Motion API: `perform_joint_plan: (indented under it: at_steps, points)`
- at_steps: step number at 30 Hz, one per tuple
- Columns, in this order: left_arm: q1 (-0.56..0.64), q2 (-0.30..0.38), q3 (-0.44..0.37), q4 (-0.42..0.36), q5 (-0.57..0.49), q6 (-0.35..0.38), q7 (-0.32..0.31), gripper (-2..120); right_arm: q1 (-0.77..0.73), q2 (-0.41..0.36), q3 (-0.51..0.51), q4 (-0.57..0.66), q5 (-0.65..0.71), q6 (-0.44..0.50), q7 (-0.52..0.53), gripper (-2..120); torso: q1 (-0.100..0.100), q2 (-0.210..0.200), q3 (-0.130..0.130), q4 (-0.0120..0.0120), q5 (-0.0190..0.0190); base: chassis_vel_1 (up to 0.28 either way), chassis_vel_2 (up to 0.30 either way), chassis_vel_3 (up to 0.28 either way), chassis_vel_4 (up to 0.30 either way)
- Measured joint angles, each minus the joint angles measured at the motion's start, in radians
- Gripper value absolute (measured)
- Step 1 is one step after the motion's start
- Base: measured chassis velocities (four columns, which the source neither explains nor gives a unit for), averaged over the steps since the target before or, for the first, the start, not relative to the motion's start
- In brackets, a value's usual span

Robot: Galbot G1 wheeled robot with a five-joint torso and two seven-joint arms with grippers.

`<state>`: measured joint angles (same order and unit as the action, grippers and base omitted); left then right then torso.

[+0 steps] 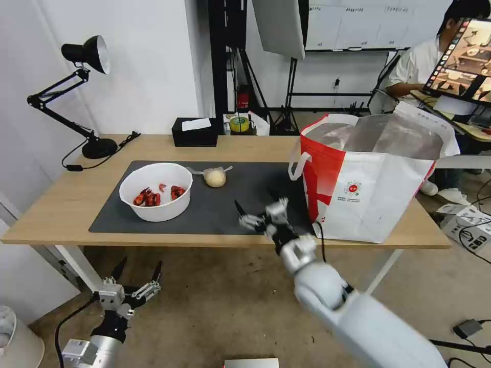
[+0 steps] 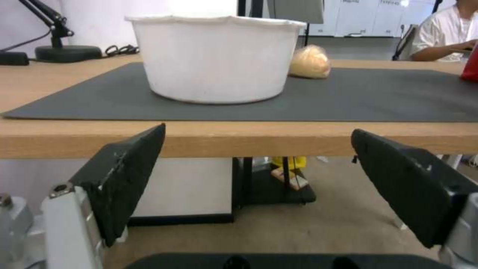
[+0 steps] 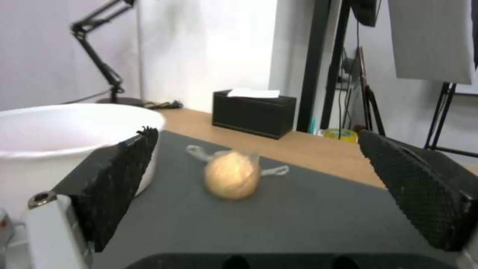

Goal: Pick up the trash from the table and place it into the takeout bag.

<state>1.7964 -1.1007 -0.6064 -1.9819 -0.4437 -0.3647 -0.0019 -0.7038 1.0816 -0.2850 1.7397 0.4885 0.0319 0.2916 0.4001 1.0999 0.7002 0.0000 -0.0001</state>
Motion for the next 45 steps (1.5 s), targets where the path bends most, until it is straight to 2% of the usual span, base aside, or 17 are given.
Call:
perform_joint_plan:
  at_steps: [3,4,7,8,10,11,14,15,18,26,28,32,45]
  points:
    - [-0.002,0.002,-0.006,0.007,-0.005,0.000,-0.001,100,0.163,0.074,-0.060,-0.152,0.065,-0.027,0.011,100,0.000,0.000,0.000,0.0002,-0.0002,0.000,0.000,0.000,0.000]
    - [-0.002,0.002,-0.006,0.007,-0.005,0.000,-0.001,100,0.163,0.074,-0.060,-0.152,0.065,-0.027,0.011,100,0.000,0.000,0.000,0.0002,-0.0002,0.000,0.000,0.000,0.000]
    - [-0.005,-0.001,-0.006,0.014,-0.006,0.001,-0.001,100,0.277,0.163,-0.095,-0.322,0.114,-0.062,0.012,100,0.000,0.000,0.000,0.0001,-0.0003,0.000,0.000,0.000,0.000]
    - [-0.005,-0.001,-0.006,0.014,-0.006,0.001,-0.001,100,0.277,0.163,-0.095,-0.322,0.114,-0.062,0.012,100,0.000,0.000,0.000,0.0001,-0.0003,0.000,0.000,0.000,0.000]
    - [-0.006,-0.004,-0.006,0.017,-0.006,0.001,-0.001,100,0.331,0.227,-0.112,-0.442,0.126,-0.071,0.008,100,0.000,0.000,0.000,0.0000,-0.0003,0.000,0.000,0.000,0.000]
    - [-0.006,-0.004,-0.006,0.017,-0.006,0.001,-0.001,100,0.331,0.227,-0.112,-0.442,0.126,-0.071,0.008,100,0.000,0.000,0.000,0.0000,-0.0003,0.000,0.000,0.000,0.000]
    - [-0.006,-0.008,-0.008,0.019,-0.005,0.001,-0.001,100,0.396,0.317,-0.132,-0.591,0.123,-0.078,-0.017,100,0.000,0.000,0.000,0.0001,-0.0003,0.000,0.000,0.000,0.000]
    - [-0.006,-0.008,-0.008,0.019,-0.005,0.001,-0.001,100,0.396,0.317,-0.132,-0.591,0.123,-0.078,-0.017,100,0.000,0.000,0.000,0.0001,-0.0003,0.000,0.000,0.000,0.000]
    - [-0.004,-0.008,-0.012,0.020,-0.005,0.001,-0.001,100,0.450,0.391,-0.141,-0.697,0.112,-0.110,-0.038,100,0.000,0.000,0.000,0.0003,-0.0002,0.000,0.000,0.000,0.000]
    - [-0.002,-0.007,-0.017,0.018,-0.006,0.000,-0.001,100,0.485,0.454,-0.137,-0.791,0.094,-0.176,-0.051,100,0.000,0.000,0.000,0.0001,-0.0002,0.000,0.000,0.000,0.000]
    - [0.002,-0.005,-0.023,0.013,-0.008,0.000,-0.001,100,0.494,0.465,-0.137,-0.816,0.091,-0.232,-0.066,100,0.000,0.000,0.000,-0.0001,-0.0001,0.000,0.000,0.000,0.000]
    - [0.009,-0.003,-0.030,0.009,-0.010,-0.001,0.001,100,0.501,0.477,-0.137,-0.832,0.092,-0.276,-0.066,100,0.000,0.000,0.000,0.0000,-0.0001,0.000,0.000,0.000,0.000]
    - [0.028,-0.011,-0.043,-0.004,-0.010,-0.007,0.004,100,0.513,0.490,-0.151,-0.859,0.091,-0.329,-0.067,100,0.000,0.000,0.000,0.0000,0.0000,0.000,0.000,0.000,0.000]
